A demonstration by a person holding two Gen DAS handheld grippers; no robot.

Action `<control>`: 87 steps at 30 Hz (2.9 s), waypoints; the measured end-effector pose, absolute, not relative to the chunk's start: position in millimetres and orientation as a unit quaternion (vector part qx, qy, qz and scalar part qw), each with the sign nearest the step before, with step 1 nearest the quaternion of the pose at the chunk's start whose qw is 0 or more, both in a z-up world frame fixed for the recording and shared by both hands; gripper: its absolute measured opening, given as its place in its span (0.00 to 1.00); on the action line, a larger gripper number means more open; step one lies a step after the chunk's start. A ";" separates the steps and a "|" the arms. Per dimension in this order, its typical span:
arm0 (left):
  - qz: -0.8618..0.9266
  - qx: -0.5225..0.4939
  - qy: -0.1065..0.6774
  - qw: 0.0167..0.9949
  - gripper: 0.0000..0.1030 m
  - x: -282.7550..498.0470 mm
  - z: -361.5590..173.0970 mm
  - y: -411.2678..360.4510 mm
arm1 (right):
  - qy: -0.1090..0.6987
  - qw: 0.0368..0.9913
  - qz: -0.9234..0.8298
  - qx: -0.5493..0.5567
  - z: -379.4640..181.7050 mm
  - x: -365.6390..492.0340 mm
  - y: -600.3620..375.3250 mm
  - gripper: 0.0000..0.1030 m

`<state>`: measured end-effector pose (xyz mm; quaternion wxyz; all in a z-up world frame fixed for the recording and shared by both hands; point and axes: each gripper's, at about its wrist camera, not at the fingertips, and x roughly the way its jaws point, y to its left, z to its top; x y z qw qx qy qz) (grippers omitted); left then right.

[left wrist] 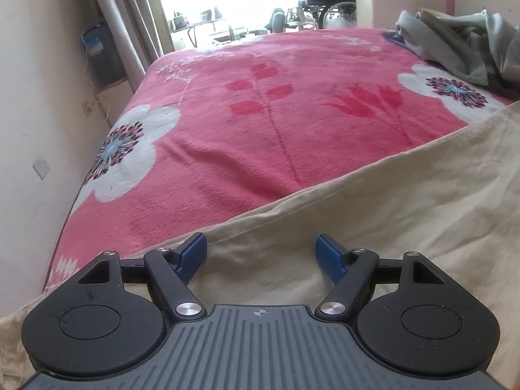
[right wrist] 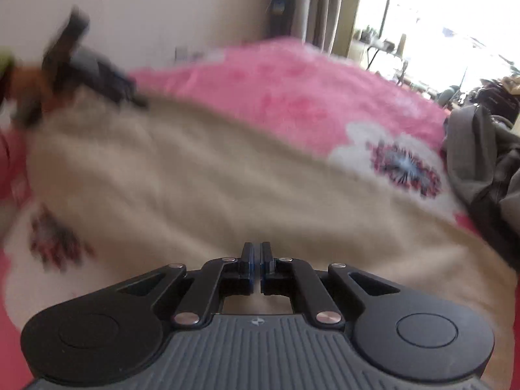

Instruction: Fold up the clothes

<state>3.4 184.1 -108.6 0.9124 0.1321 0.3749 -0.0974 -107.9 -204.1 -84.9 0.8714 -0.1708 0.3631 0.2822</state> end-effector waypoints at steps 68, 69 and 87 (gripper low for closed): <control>-0.106 0.029 0.395 0.912 0.80 7.1 -88.0 186.6 | 0.329 0.763 -0.069 0.553 -151.2 -129.7 -441.0 0.32; -0.118 0.029 0.395 0.911 0.80 5.3 -87.8 181.0 | 0.321 0.758 -0.067 0.563 -154.5 -125.2 -444.9 0.32; -0.211 0.088 0.418 0.879 0.81 -19.4 -112.6 121.2 | 0.273 0.774 -0.065 0.567 -161.5 -86.7 -459.8 0.08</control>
